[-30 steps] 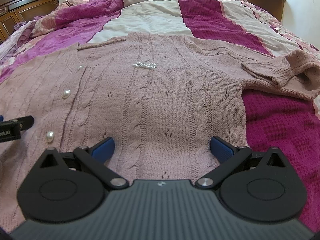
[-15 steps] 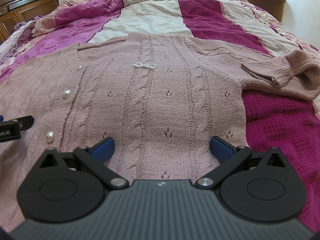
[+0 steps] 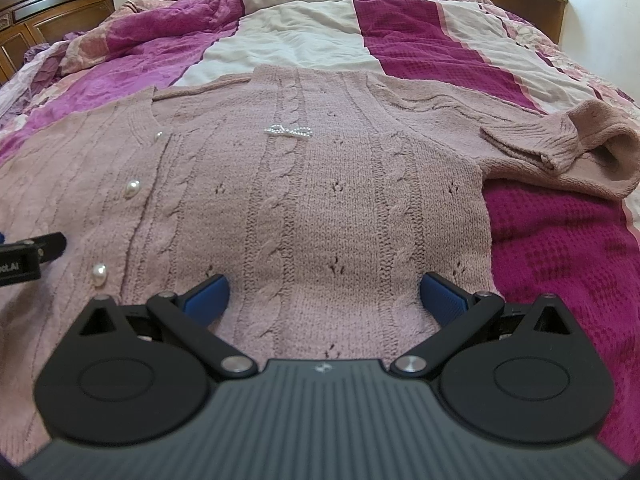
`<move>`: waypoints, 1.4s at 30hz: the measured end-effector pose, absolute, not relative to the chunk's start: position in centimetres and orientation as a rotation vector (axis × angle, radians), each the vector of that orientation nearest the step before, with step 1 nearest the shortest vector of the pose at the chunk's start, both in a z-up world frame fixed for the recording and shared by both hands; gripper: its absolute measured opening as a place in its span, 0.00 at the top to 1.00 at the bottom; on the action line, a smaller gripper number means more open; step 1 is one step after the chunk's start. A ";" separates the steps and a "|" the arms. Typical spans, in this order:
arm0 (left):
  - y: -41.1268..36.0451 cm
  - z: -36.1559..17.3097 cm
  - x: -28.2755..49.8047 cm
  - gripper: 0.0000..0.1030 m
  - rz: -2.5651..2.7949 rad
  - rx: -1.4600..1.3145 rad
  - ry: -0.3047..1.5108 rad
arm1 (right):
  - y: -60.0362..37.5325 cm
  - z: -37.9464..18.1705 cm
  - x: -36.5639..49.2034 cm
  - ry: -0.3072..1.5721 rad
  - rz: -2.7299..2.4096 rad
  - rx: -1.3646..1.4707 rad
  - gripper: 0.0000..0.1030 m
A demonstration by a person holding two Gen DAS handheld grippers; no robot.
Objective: Fold small clothes
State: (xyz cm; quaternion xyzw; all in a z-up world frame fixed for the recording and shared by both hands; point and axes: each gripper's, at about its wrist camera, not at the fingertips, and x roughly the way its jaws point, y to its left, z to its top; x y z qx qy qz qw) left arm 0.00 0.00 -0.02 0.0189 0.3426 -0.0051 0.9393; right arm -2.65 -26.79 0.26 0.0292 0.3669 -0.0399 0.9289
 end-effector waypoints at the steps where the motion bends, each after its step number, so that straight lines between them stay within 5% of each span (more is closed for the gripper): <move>1: 0.1 0.2 0.0 0.00 -0.010 0.038 0.701 | -26.8 0.3 -2.6 0.753 -0.081 0.060 0.00; 42: 0.0 1.9 0.1 0.00 -0.008 0.042 0.822 | -29.0 3.4 -3.2 0.776 -0.011 0.127 0.00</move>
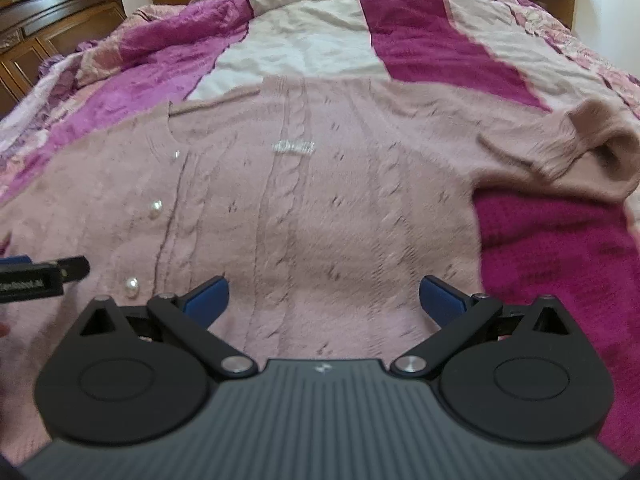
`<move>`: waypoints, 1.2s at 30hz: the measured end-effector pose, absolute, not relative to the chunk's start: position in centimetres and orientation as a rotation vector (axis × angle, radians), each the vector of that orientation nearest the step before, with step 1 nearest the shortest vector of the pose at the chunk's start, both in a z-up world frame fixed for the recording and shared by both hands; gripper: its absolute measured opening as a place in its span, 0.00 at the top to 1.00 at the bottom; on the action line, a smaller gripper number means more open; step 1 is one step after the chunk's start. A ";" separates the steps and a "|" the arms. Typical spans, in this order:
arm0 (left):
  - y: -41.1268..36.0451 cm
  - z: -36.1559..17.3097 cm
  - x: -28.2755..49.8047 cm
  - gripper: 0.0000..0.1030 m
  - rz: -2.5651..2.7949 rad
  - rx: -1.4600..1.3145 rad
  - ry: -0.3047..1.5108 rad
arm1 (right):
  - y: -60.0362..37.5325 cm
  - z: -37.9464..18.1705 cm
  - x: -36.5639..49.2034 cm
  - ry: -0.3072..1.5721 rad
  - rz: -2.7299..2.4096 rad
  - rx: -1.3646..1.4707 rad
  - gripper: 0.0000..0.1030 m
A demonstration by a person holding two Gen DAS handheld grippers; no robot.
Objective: Fold small clothes
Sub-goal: 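Move the right tool to the cardigan sleeve cuff and close on it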
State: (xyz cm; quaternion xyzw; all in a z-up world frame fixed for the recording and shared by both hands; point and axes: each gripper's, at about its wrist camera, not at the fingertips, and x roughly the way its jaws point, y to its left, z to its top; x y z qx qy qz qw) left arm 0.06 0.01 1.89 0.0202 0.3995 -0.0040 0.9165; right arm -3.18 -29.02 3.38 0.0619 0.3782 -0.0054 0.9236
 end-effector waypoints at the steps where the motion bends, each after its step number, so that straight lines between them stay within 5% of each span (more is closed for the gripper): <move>1: 0.1 2.1 -0.1 0.00 -0.010 0.037 0.825 | -29.4 4.0 -3.2 0.762 -0.011 0.121 0.00; 14: 0.0 4.3 -0.7 0.00 0.005 0.057 0.821 | -38.1 6.7 1.3 0.641 -0.135 0.036 0.00; 20: 0.0 4.5 -0.5 0.00 0.006 0.057 0.828 | -40.4 5.2 3.6 0.679 -0.145 0.031 0.27; 24: -0.1 4.5 -0.1 0.00 0.015 0.070 0.834 | -40.9 4.2 4.6 0.710 -0.149 0.009 0.37; 36: 0.6 4.3 0.8 0.00 0.053 0.076 0.875 | -42.1 2.9 4.7 0.698 -0.139 0.042 0.45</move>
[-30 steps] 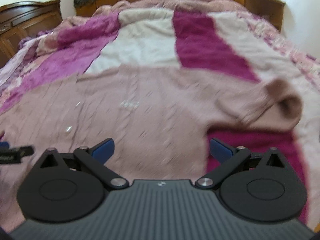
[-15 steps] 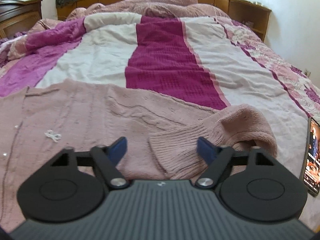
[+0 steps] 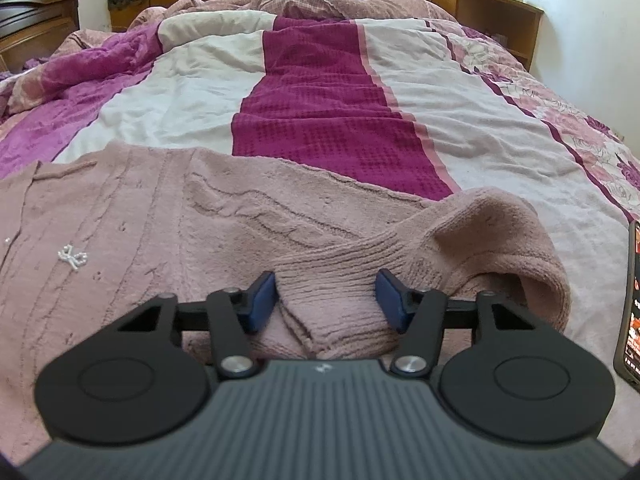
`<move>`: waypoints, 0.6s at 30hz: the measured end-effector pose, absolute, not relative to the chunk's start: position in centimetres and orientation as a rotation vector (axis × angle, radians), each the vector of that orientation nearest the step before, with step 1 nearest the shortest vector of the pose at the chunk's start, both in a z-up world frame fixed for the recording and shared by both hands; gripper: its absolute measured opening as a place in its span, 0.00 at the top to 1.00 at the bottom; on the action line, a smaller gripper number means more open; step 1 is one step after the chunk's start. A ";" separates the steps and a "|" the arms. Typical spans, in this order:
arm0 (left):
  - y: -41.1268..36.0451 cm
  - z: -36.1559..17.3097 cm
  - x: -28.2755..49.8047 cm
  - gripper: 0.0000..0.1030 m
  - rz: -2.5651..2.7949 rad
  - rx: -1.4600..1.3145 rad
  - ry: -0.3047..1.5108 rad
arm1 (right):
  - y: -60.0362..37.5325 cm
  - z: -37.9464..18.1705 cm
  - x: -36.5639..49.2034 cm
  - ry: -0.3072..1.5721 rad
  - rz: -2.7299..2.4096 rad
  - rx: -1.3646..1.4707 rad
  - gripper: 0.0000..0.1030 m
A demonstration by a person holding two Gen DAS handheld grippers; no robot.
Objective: Fold small clothes
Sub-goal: 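Move the right tool to the cardigan sleeve cuff and close on it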
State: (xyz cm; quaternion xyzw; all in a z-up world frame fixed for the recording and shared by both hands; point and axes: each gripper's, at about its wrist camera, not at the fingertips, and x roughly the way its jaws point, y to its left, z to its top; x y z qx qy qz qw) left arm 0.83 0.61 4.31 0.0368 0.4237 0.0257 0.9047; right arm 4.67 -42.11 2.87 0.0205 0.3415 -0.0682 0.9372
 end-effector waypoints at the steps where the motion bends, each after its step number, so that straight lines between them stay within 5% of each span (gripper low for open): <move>1: 0.7 4.4 0.8 0.00 0.059 0.071 0.877 | -42.2 2.9 4.7 0.700 -0.136 0.043 0.47; 10: 2.0 5.4 0.7 0.00 0.094 0.007 0.896 | -43.1 3.3 4.8 0.725 -0.150 0.063 0.66; 14: 2.1 5.4 0.5 0.00 0.097 0.007 0.891 | -43.9 3.9 4.9 0.736 -0.155 0.122 0.82; 18: 2.3 5.4 0.4 0.00 0.094 -0.006 0.891 | -44.6 4.5 4.6 0.732 -0.151 0.175 0.84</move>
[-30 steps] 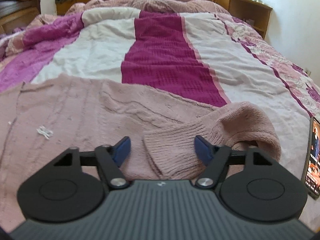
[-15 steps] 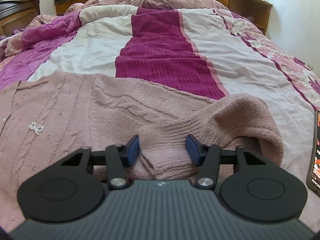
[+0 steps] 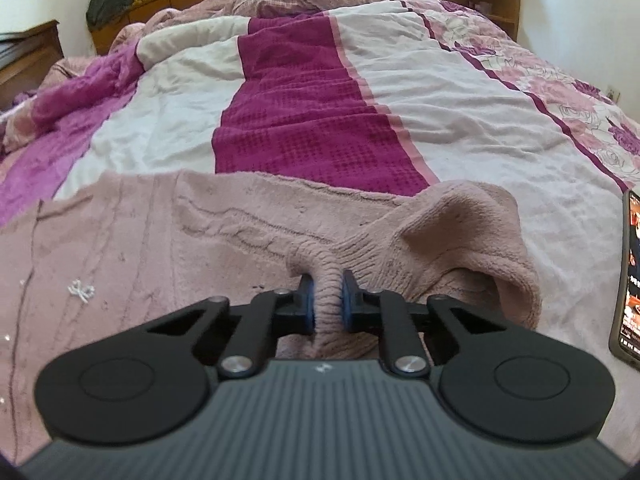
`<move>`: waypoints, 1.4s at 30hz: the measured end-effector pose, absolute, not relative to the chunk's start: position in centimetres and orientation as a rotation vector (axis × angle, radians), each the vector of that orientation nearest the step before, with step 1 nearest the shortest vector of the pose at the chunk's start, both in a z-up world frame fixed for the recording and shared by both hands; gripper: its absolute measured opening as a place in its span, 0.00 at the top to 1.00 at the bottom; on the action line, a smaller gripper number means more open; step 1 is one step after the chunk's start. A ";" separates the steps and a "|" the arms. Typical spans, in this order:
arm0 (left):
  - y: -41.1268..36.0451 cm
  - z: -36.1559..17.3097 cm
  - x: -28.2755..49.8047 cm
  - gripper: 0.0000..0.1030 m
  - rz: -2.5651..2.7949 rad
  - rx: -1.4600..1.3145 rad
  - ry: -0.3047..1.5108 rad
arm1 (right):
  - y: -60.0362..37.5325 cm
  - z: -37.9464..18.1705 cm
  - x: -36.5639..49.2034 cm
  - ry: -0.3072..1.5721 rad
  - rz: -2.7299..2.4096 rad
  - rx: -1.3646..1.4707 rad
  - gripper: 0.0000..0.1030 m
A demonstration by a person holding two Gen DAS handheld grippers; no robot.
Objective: Fold small clothes
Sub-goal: 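Move the right tool to the cardigan sleeve cuff and close on it, then lift the sleeve with the right tool and lay it across the cardigan body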
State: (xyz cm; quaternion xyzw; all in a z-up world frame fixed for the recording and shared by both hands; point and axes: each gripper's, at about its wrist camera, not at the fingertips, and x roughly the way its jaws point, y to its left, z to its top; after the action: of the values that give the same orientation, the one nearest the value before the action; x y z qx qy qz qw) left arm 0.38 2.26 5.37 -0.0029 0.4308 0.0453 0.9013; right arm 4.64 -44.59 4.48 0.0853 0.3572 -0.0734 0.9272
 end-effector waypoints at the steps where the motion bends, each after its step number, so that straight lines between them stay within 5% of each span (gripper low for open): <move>1: 2.3 5.4 0.3 0.00 0.093 -0.007 0.890 | -44.6 4.6 4.6 0.731 -0.149 0.170 0.85; 42: 8.4 5.8 -1.6 0.00 0.192 -0.102 0.857 | -31.6 18.9 7.6 0.451 0.296 0.468 0.86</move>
State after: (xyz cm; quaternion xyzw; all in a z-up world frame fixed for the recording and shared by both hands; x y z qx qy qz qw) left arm -1.63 8.39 5.78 -0.0492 0.4149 0.0927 0.9038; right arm 7.60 -31.59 18.94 0.2288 0.2206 0.1447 0.9370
